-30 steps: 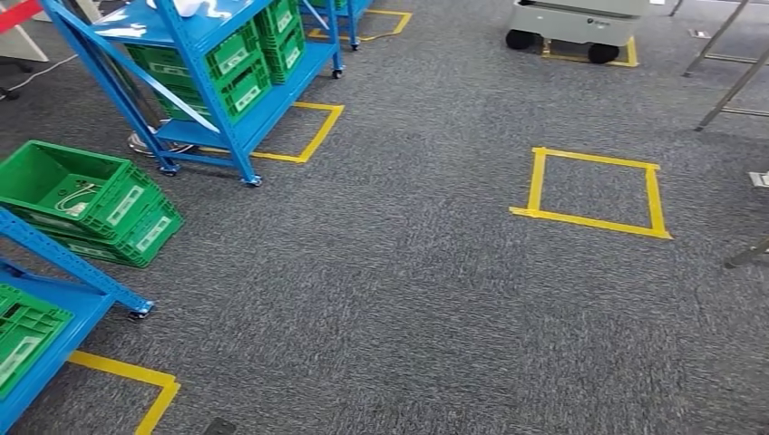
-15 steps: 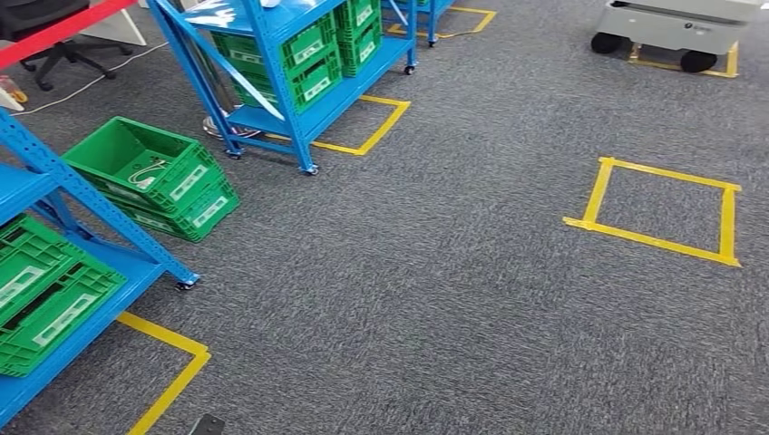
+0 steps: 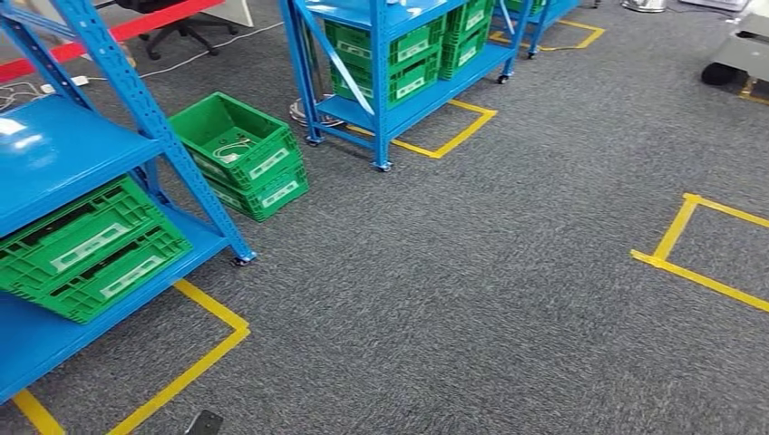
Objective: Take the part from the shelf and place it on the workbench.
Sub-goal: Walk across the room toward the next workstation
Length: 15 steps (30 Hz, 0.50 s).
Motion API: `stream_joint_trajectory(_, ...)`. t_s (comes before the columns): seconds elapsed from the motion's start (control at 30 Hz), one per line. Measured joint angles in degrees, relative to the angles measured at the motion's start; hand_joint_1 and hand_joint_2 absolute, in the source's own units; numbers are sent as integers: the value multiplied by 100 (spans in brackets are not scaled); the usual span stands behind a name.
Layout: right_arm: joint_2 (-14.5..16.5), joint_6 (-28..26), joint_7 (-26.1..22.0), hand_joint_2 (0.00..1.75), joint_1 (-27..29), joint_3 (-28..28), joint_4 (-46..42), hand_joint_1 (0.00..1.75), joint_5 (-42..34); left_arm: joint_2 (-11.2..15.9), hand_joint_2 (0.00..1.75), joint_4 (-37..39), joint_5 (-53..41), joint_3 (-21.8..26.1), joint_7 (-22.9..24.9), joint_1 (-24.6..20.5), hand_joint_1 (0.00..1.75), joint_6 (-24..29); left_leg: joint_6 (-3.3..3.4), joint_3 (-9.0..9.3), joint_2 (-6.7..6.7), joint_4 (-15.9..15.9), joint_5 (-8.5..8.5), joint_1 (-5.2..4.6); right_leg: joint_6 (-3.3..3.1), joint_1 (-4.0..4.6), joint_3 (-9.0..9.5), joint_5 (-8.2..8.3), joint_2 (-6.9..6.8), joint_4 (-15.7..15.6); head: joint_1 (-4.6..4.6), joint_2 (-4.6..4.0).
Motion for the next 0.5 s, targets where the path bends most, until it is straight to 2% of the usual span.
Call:
stream_joint_trajectory(0.07,10,1,72,0,26,87,-75,0,1,19,0,30,3,51,-9,-34,0,-1,-66,-25,-142,26,8,3,-14,-41,294,203,245,-632,4,0)
stream_joint_trajectory(0.1,20,1,126,0,48,149,-127,0,2,29,0,44,1,77,-9,-46,0,-1,-105,-41,-197,24,20,6,-47,-42,353,207,311,-748,4,0)
stream_joint_trajectory(0.17,44,0,253,0,118,312,-274,0,3,44,0,64,-9,129,-7,-47,0,-1,-180,-77,-289,-1,59,24,-151,-20,376,224,229,-768,3,0)
stream_joint_trajectory(0.2,52,-1,304,0,160,411,-367,0,4,45,0,70,-15,156,-6,-40,0,-1,-209,-97,-241,14,45,28,-196,-15,384,241,174,-775,1,0)
stream_joint_trajectory(0.23,56,-2,341,0,205,516,-468,0,5,44,0,73,-20,177,-4,-35,0,0,-233,-147,-134,106,-26,26,-239,-14,385,259,114,-784,-15,0)
stream_joint_trajectory(0.27,57,-4,361,0,251,622,-570,0,6,39,0,72,-23,190,-3,-38,0,0,-250,-243,13,317,-170,20,-275,-14,379,272,47,-795,-33,0)
stream_joint_trajectory(0.3,56,-6,372,0,297,713,-664,0,8,33,0,69,-26,197,-4,-46,0,0,-265,-390,170,642,-363,13,-298,-3,376,273,-23,-797,-52,0)
stream_joint_trajectory(0.33,56,-7,390,0,346,795,-756,0,8,26,0,64,-28,201,-8,-56,0,0,-277,-569,255,1033,-562,13,-318,8,371,270,-105,-798,-66,0)
stream_joint_trajectory(0.37,55,-7,414,0,395,871,-845,0,8,18,0,58,-29,204,-14,-62,0,0,-284,-727,292,1380,-703,14,-328,17,367,265,-191,-798,-68,0)
stream_joint_trajectory(0.4,54,-7,440,0,438,940,-928,0,7,10,0,49,-30,211,-20,-59,0,-1,-285,-814,306,1579,-747,15,-335,24,366,260,-273,-798,-68,0)
stream_joint_trajectory(0.43,54,-7,461,0,471,1007,-1008,0,7,4,0,39,-30,221,-26,-50,0,-1,-281,-802,316,1577,-684,14,-339,28,367,254,-345,-798,-68,0)
stream_joint_trajectory(0.47,54,-7,472,0,490,1066,-1077,0,7,2,0,32,-30,232,-30,-42,0,-1,-270,-679,348,1354,-527,11,-338,29,373,249,-410,-797,-69,0)
stream_joint_trajectory(0.5,54,-7,474,0,499,1113,-1136,0,7,1,0,27,-30,241,-32,-39,0,-1,-252,-483,438,998,-335,2,-330,32,383,241,-466,-797,-69,0)
